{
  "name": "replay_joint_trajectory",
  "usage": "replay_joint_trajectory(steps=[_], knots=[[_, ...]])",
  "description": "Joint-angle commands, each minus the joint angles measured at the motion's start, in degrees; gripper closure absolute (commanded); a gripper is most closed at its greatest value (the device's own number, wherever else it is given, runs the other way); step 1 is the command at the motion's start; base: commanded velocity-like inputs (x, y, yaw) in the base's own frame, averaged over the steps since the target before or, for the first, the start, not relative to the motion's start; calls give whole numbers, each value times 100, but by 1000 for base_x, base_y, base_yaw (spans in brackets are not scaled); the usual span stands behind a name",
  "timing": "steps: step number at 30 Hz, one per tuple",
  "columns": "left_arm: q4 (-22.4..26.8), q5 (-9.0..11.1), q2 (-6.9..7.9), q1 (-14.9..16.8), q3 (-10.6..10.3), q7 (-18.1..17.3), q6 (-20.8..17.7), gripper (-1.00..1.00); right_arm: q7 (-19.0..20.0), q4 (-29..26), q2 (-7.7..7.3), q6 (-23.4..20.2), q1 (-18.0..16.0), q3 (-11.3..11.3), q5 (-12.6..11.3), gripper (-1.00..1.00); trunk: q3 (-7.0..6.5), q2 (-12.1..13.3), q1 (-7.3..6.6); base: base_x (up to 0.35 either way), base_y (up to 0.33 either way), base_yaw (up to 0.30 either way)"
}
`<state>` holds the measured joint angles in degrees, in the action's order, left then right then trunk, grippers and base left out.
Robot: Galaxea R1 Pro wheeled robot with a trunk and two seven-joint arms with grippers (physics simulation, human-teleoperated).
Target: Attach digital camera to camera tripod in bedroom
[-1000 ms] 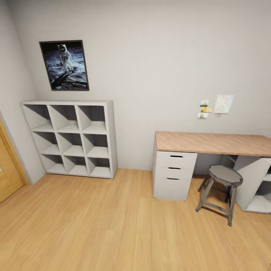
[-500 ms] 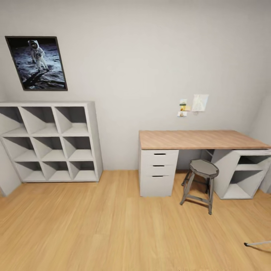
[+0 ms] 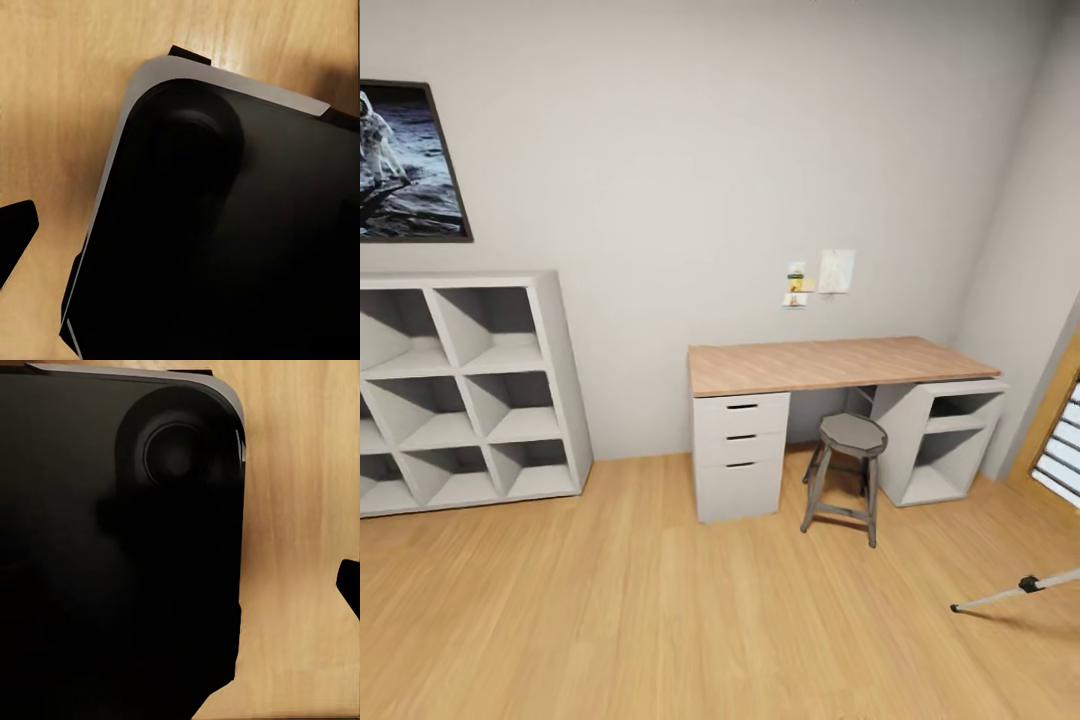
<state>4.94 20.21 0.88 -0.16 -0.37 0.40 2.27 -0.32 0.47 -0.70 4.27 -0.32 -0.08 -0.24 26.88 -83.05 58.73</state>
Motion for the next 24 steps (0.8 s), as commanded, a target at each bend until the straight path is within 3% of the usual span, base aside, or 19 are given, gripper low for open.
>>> replay_joint_trajectory(steps=[1,24], knots=[[4,27,0,-2,-7,4,10,-100,-3,5,0,21,-3,-1,-3,-100,5,-3,0,0,0,-286],[5,27,0,-2,-5,4,10,-100,-3,5,0,21,-3,-1,-3,-100,5,-3,0,0,0,-286]])
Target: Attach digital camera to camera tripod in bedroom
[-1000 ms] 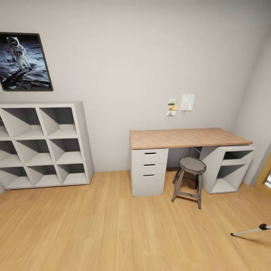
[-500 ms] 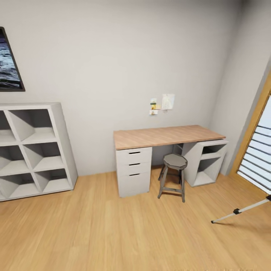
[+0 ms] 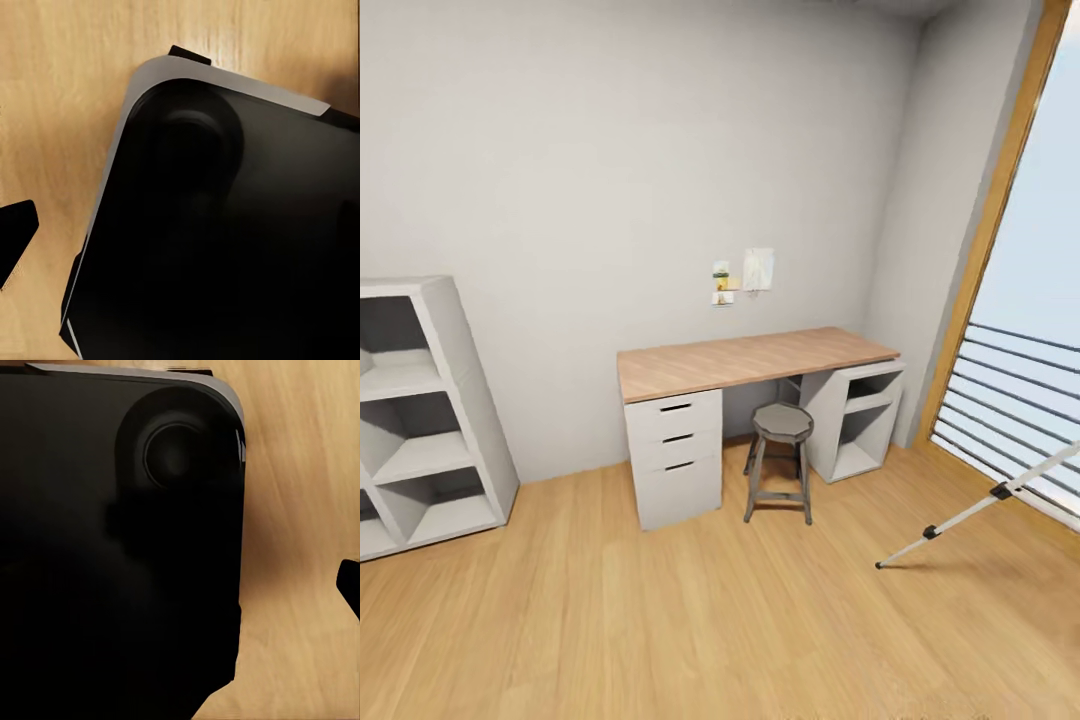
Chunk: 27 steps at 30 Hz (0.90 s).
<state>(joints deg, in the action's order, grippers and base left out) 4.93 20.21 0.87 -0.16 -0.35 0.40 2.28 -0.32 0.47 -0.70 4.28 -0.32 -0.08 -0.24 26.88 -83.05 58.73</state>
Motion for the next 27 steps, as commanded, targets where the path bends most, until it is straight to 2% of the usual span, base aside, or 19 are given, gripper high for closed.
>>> replay_joint_trajectory(steps=[1,19,27], knots=[[6,27,-2,-2,-7,4,10,-100,-3,5,0,21,-3,-1,-3,-100,5,-3,0,0,0,-286],[7,27,0,-1,-9,4,10,-100,-3,5,3,22,-3,16,1,-100,5,-3,0,0,0,-284],[7,27,-1,-2,-9,4,10,-100,10,5,1,9,-3,24,12,-100,5,-3,0,0,-17,-111]])
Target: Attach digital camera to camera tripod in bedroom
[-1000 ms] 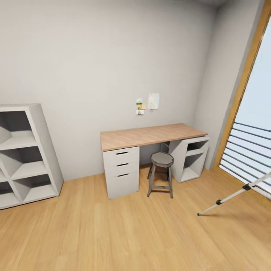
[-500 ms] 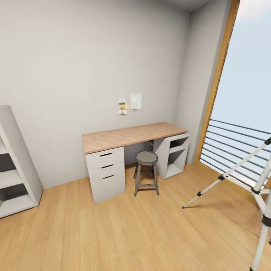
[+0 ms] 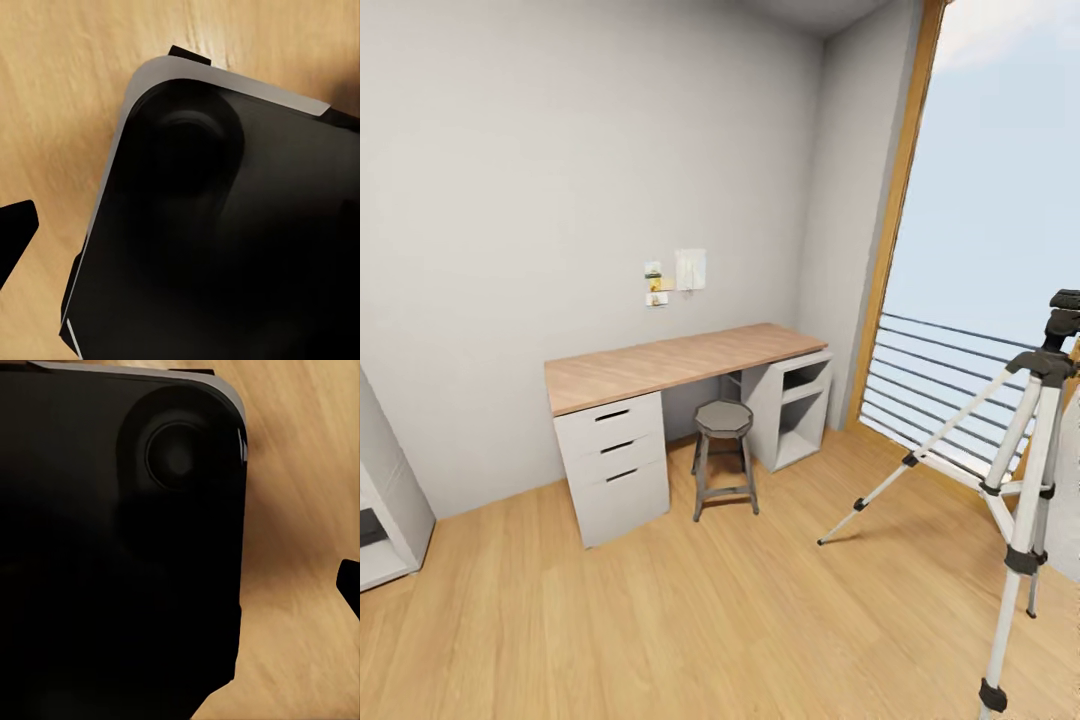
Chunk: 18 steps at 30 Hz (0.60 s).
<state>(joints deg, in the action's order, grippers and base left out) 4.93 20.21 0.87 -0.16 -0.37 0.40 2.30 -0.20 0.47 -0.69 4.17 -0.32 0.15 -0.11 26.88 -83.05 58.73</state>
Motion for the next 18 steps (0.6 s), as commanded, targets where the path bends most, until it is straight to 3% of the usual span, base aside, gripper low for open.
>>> replay_joint_trajectory(steps=[1,18], knots=[[8,27,1,-2,-7,4,8,-100,5,6,-1,16,-3,6,1,-100,5,-3,0,0,-160,-18],[8,27,1,-2,-7,4,8,-100,8,-1,-1,5,-3,27,11,-100,5,-3,0,0,-257,-3]])
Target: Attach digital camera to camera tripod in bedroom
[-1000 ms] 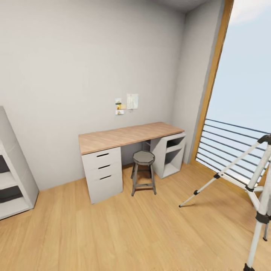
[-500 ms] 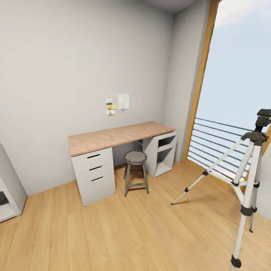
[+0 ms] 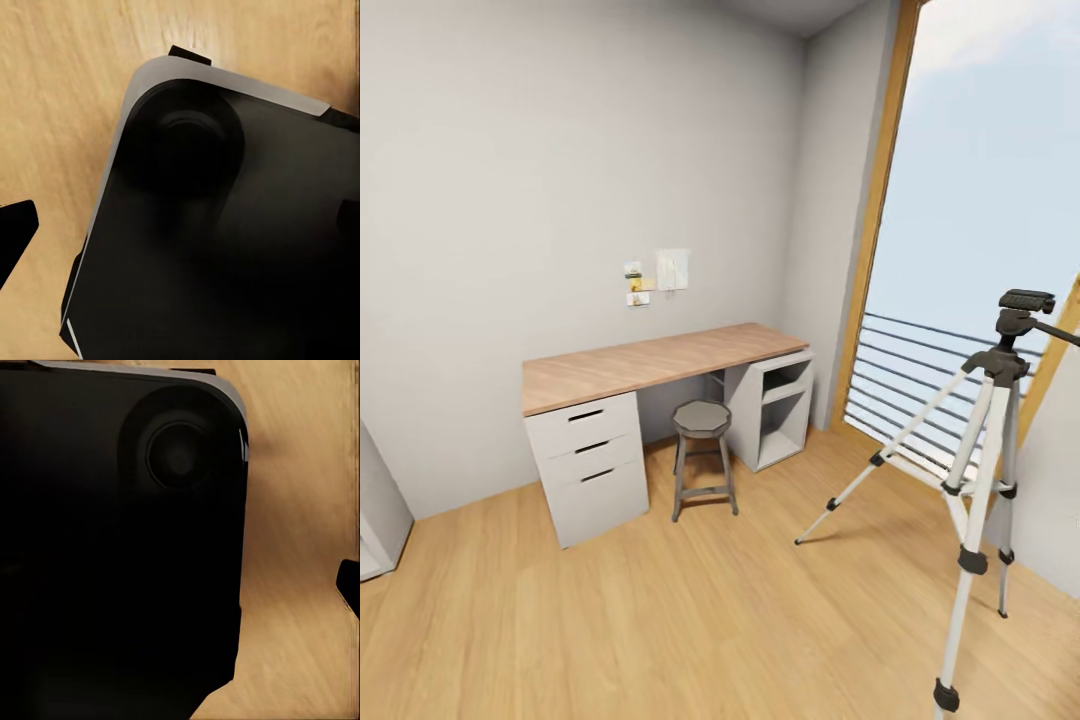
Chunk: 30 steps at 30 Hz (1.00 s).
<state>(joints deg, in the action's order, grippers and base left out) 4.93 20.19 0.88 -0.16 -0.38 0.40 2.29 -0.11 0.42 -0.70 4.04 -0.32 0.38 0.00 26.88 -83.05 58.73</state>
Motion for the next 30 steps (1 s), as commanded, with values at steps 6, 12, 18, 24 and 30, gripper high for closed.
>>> replay_joint_trajectory(steps=[6,12,18,24,30], knots=[[7,28,6,-2,1,4,9,-100,-13,4,0,30,-3,6,0,-100,5,-2,0,0,-274,0],[7,35,8,-2,2,4,9,-100,-21,6,0,29,-3,4,0,-100,5,-2,0,0,-269,0],[12,44,9,-2,5,4,9,-100,-24,8,1,27,-3,4,0,-100,5,-2,0,0,-271,0],[12,47,9,-2,10,4,9,-100,-24,9,7,27,-3,-2,-5,-100,5,-2,0,0,-273,0],[13,53,9,-2,11,4,9,-100,-24,7,8,27,-3,-3,-8,-100,5,-2,0,0,-274,0]])
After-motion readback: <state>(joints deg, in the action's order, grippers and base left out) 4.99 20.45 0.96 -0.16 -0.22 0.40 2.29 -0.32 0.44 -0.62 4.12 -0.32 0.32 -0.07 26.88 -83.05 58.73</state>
